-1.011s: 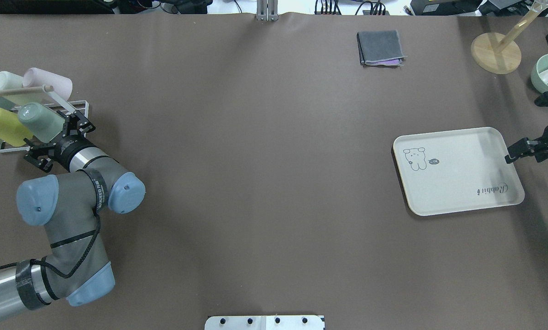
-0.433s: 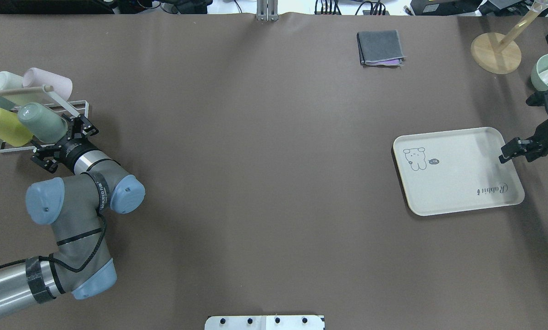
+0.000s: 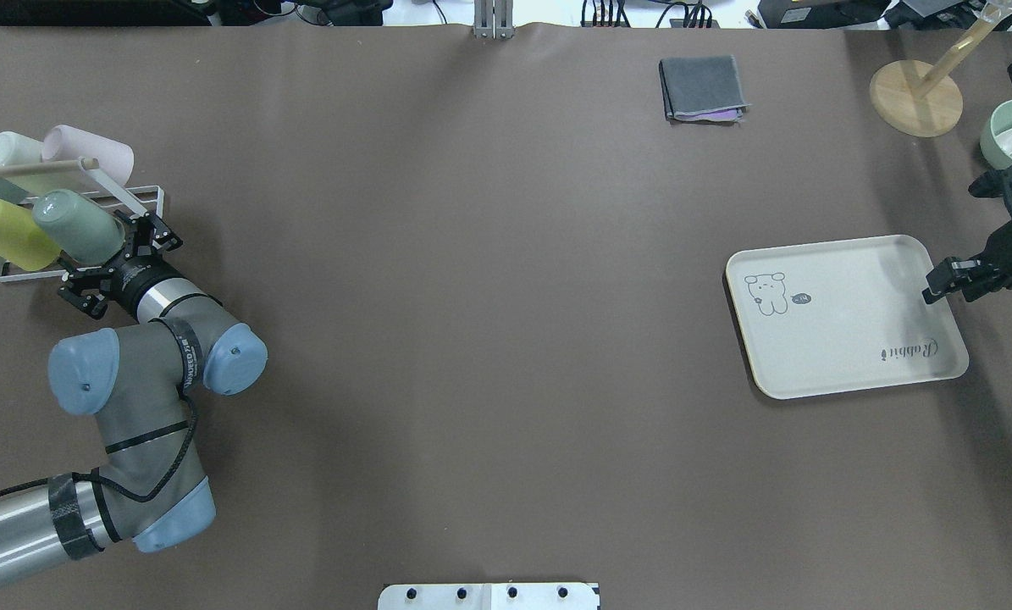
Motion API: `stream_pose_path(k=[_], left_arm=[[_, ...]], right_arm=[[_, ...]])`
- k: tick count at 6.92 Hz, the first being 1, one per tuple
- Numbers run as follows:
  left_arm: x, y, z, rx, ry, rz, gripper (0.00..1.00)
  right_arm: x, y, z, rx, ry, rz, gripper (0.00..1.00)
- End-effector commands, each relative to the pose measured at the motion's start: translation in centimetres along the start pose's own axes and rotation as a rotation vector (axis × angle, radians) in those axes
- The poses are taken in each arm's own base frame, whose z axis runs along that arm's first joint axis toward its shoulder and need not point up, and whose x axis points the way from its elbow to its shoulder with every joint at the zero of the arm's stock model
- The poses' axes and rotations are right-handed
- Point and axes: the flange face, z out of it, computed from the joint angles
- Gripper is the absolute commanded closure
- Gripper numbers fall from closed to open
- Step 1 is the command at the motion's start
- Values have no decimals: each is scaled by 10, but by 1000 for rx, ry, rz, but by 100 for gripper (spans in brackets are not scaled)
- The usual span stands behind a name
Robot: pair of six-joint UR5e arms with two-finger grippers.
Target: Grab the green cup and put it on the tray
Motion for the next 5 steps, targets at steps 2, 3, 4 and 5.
stream_pose_path(k=[2, 3, 4, 5], left_arm=[[-1, 2, 0, 2, -2, -7, 32], [-1, 3, -1, 5, -4, -11, 44], [-2, 4, -2, 8, -5, -13, 46], [-4, 7, -4, 9, -9, -18, 48]], right_arm=[[-3, 1, 2, -8, -13, -2, 100], [-3, 2, 1, -16, -25, -3, 100], [-4, 2, 0, -14, -27, -5, 100], [-12, 1, -6, -9, -44, -19, 100]])
